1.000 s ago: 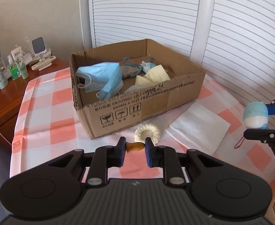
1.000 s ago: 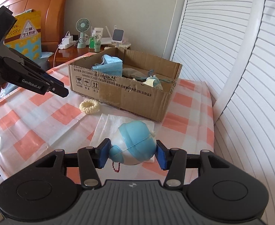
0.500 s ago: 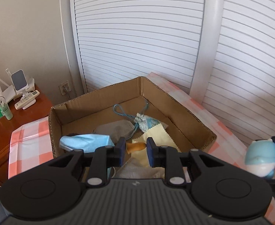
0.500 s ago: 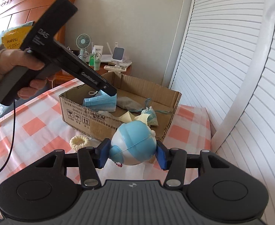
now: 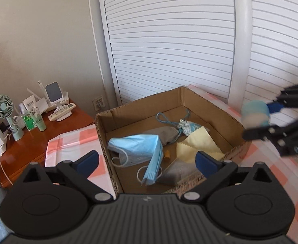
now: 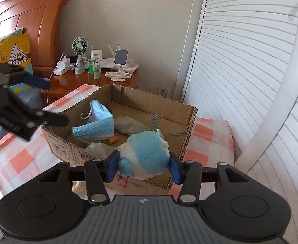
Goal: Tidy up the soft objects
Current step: 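Drop the orange piece into the box with the left tool while the right drops the ball in, then move the right tool over the white tissue sheet while the left tool moves toward the cream scrunchie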
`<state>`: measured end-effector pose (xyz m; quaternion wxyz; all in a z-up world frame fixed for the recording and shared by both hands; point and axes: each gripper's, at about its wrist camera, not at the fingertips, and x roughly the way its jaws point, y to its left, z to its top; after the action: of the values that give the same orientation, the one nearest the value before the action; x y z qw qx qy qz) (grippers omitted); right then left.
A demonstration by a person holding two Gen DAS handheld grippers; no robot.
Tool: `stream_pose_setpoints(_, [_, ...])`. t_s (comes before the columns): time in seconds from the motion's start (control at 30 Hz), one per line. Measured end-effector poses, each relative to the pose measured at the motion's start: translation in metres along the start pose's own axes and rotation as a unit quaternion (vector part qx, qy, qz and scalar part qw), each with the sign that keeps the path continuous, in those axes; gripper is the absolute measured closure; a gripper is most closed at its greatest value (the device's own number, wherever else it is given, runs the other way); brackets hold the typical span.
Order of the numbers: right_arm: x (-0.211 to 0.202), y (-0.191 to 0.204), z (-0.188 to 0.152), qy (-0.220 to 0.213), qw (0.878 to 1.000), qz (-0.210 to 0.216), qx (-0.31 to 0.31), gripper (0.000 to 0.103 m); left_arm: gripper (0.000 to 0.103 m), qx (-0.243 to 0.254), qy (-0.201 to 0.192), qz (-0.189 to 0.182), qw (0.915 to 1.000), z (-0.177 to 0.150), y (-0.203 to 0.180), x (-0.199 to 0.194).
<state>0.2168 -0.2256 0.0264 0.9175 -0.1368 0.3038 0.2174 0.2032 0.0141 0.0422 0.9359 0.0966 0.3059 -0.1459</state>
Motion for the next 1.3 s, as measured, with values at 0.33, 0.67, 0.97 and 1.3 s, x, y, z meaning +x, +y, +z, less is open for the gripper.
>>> stream_pose_setpoints(0.33, [0.089,-0.016,0.072,0.035,0.999,-0.016,0.037,0.045,0.002,-0.02,0.005,-0.006,0.9998,-0.044,0.014,-0.046])
stream_pose_setpoints(0.67, [0.096,-0.016,0.076,0.029,0.997,-0.036,0.063,0.0,0.002,-0.024,0.029,-0.004,0.9993,-0.068,0.016,-0.046])
stream_pose_setpoints(0.97, [0.044,-0.004,0.051,0.038,0.996,-0.026,0.071,0.0,0.002,-0.03,0.021,-0.001,0.9993,-0.07,0.012,-0.066])
stream_pose_setpoints(1.3, [0.008,0.013,-0.012,0.077,0.992,-0.014,0.101,0.0,0.002,-0.042,0.02,0.016,0.9988,-0.083,0.0,-0.09])
